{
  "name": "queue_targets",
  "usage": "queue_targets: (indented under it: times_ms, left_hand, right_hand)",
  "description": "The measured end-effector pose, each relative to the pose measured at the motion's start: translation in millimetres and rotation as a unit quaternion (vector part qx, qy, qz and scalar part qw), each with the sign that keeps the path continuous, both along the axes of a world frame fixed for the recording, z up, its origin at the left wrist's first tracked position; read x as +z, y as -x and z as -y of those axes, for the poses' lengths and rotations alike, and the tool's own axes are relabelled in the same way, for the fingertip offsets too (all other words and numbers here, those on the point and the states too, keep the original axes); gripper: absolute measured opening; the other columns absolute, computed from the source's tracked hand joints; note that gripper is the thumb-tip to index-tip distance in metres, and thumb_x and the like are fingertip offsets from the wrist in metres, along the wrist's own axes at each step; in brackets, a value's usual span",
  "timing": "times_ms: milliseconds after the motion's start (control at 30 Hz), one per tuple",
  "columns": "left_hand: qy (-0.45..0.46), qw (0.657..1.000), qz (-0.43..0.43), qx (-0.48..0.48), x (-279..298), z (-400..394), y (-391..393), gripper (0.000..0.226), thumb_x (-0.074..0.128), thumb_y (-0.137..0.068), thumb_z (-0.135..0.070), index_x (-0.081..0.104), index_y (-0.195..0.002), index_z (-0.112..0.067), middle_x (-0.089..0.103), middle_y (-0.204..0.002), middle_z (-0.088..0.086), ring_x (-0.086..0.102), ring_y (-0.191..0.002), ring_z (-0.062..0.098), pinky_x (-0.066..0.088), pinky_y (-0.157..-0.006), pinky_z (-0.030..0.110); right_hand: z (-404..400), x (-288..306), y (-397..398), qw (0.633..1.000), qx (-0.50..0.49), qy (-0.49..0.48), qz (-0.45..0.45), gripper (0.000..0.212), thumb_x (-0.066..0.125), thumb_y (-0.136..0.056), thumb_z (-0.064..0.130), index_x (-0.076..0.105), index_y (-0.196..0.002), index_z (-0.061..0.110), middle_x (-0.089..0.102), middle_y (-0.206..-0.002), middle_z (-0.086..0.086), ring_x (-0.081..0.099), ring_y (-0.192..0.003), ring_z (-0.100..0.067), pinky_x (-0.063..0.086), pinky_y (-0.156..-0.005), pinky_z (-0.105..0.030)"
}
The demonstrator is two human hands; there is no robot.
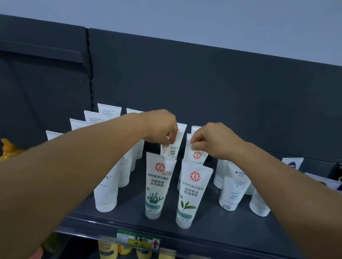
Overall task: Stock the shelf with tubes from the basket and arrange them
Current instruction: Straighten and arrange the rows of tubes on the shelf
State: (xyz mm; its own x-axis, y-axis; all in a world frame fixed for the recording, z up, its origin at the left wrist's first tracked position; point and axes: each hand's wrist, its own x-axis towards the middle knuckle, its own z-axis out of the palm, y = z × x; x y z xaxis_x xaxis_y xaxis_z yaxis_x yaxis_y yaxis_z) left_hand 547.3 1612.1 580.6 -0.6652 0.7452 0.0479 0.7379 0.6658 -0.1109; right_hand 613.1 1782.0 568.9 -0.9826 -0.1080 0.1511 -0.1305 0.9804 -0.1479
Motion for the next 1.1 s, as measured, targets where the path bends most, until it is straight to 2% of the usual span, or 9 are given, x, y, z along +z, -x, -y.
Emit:
queue_targets:
  times_ms: [100, 367, 500, 767, 867, 967, 1100]
  left_hand:
    - [-0.016, 1.000, -0.007, 0.011, -2.6, -2.0, 2.7, 0.022, 0.067, -0.087, -0.027, 0.073, -0.107, -0.021, 0.059, -0.107, -0.004, 0.056, -0.104, 0.017, 0.040, -0.076, 0.025]
    - [-0.034, 0.998, 0.009, 0.044, -6.9, -5.7, 6.4, 0.028, 0.065, -0.089, -0.026, 0.070, -0.114, -0.016, 0.066, -0.118, 0.000, 0.059, -0.107, 0.019, 0.044, -0.081, 0.026]
    - [-0.029, 0.998, 0.014, 0.044, -5.1, -4.7, 6.4, 0.029, 0.065, -0.089, -0.026, 0.069, -0.115, -0.015, 0.066, -0.119, 0.002, 0.061, -0.106, 0.019, 0.045, -0.083, 0.026]
    - [-0.013, 0.999, 0.013, 0.033, -2.3, -2.2, 4.3, 0.031, 0.064, -0.090, -0.026, 0.068, -0.118, -0.013, 0.064, -0.123, 0.002, 0.060, -0.109, 0.020, 0.043, -0.083, 0.023]
    - [-0.014, 0.998, 0.033, 0.044, -0.3, -1.8, 6.3, 0.032, 0.066, -0.088, -0.027, 0.069, -0.116, -0.012, 0.064, -0.124, 0.002, 0.062, -0.107, 0.020, 0.045, -0.081, 0.023]
    - [-0.051, 0.995, 0.062, 0.052, 7.8, -0.9, 10.5, 0.030, 0.067, -0.087, -0.030, 0.071, -0.111, -0.012, 0.067, -0.119, 0.001, 0.064, -0.102, 0.018, 0.046, -0.077, 0.022]
    - [-0.099, 0.993, 0.029, 0.053, 17.6, -3.9, 20.2, 0.029, 0.065, -0.089, -0.026, 0.070, -0.114, -0.015, 0.067, -0.119, 0.000, 0.063, -0.105, 0.017, 0.050, -0.088, 0.026]
  right_hand:
    - [1.4, -0.9, 0.5, 1.000, -0.005, 0.012, -0.001, 0.016, 0.064, -0.090, 0.023, 0.075, -0.099, 0.017, 0.071, -0.094, 0.006, 0.064, -0.091, -0.016, 0.053, -0.085, -0.037]
    - [-5.7, -4.8, 4.8, 0.999, -0.037, 0.019, 0.010, 0.019, 0.064, -0.090, 0.019, 0.074, -0.105, 0.014, 0.071, -0.103, 0.001, 0.061, -0.088, -0.015, 0.050, -0.077, -0.029]
    - [-5.1, -5.7, 5.6, 0.999, -0.046, 0.017, 0.005, 0.017, 0.064, -0.090, 0.020, 0.074, -0.101, 0.013, 0.071, -0.099, -0.001, 0.064, -0.088, -0.018, 0.053, -0.078, -0.031]
    - [-4.3, -4.5, 4.7, 0.999, -0.040, 0.011, 0.013, 0.016, 0.065, -0.089, 0.020, 0.075, -0.100, 0.013, 0.071, -0.100, 0.001, 0.061, -0.083, -0.013, 0.048, -0.072, -0.026]
    - [-5.9, 0.1, 4.6, 0.998, -0.038, 0.026, 0.033, 0.017, 0.067, -0.087, 0.027, 0.076, -0.096, 0.016, 0.072, -0.096, 0.004, 0.062, -0.083, -0.013, 0.048, -0.068, -0.025]
    - [-12.6, 11.1, 6.0, 0.997, -0.044, 0.060, 0.009, 0.019, 0.063, -0.090, 0.029, 0.076, -0.096, 0.017, 0.071, -0.097, 0.007, 0.064, -0.089, -0.014, 0.053, -0.076, -0.028]
    - [-23.7, 19.3, 16.0, 0.998, -0.048, 0.036, -0.017, 0.015, 0.060, -0.091, 0.018, 0.071, -0.103, 0.020, 0.063, -0.099, 0.011, 0.057, -0.095, -0.010, 0.044, -0.080, -0.023]
